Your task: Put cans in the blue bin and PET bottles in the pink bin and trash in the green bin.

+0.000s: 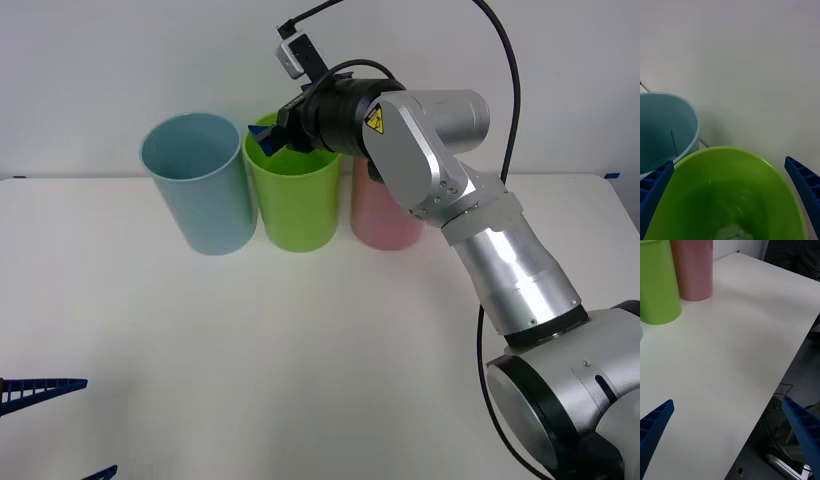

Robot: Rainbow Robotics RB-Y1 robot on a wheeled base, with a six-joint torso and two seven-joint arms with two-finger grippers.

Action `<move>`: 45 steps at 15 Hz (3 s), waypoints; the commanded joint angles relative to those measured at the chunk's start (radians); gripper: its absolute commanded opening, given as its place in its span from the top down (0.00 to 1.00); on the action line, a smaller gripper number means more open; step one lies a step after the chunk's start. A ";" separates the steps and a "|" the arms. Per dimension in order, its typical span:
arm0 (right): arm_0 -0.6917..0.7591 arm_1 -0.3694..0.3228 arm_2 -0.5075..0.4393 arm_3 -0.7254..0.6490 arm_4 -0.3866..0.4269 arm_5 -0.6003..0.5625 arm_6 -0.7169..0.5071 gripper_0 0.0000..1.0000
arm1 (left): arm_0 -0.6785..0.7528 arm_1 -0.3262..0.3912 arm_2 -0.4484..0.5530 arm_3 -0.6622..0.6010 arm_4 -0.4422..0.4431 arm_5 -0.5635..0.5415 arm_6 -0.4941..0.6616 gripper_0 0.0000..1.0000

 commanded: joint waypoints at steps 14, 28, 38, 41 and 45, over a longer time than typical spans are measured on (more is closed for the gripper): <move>0.253 -0.167 -0.040 -0.437 -0.347 -0.175 0.081 0.00 | 0.000 0.000 0.000 0.000 0.000 0.000 0.000 0.00; 0.655 -0.189 -0.276 -0.687 -0.674 -0.502 0.448 0.00 | 0.000 0.000 0.000 0.000 0.000 0.000 0.000 0.00; 0.851 -0.196 -0.167 -0.687 -0.669 -0.503 0.533 0.00 | 0.000 0.000 0.000 0.000 0.000 0.000 0.000 0.00; 0.887 -0.204 -0.121 -0.687 -0.638 -0.473 0.546 0.00 | 0.000 0.000 0.000 0.000 0.000 0.000 0.000 0.00; 0.913 -0.252 -0.087 -0.687 -0.667 -0.473 0.566 0.00 | 0.000 0.000 0.000 0.000 0.000 0.000 0.000 0.00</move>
